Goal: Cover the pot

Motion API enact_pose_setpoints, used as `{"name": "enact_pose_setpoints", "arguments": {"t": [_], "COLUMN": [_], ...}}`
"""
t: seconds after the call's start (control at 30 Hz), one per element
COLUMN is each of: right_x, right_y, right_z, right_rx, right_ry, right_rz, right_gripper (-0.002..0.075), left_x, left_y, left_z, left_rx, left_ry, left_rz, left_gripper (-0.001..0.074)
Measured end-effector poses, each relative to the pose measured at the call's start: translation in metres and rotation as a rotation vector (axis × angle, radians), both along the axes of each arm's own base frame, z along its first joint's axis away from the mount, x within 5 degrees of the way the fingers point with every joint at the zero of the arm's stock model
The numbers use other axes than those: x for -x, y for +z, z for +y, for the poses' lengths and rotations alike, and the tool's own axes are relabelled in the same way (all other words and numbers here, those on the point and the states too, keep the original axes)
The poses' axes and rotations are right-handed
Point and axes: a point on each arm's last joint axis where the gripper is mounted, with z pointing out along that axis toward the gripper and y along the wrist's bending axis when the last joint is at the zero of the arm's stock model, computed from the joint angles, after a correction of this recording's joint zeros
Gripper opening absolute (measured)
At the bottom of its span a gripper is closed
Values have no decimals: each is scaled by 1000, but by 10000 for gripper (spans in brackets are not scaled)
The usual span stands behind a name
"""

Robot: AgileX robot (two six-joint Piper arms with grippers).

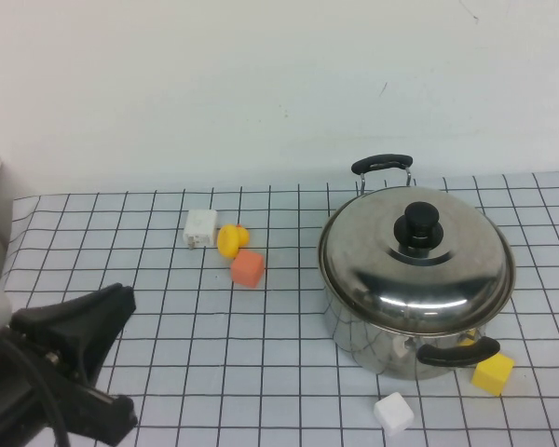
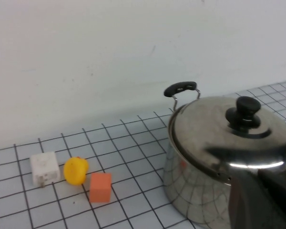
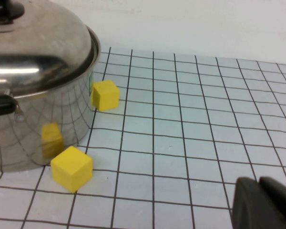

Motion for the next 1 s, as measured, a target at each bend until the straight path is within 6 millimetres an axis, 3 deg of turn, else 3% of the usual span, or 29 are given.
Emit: {"name": "enact_pose_setpoints", "arguments": {"t": [0.57, 1.0], "right_x": [0, 0], "right_y": [0, 0], "right_z": [0, 0], "right_rx": [0, 0], "right_ry": [0, 0], "right_rz": [0, 0], "right_gripper": [12, 12], "left_x": [4, 38], "left_y": [-6, -23], "left_z": [-1, 47], "left_rx": [-72, 213], "left_ry": [-48, 216], "left_rz": [-29, -10], "left_gripper": [-1, -1]}}
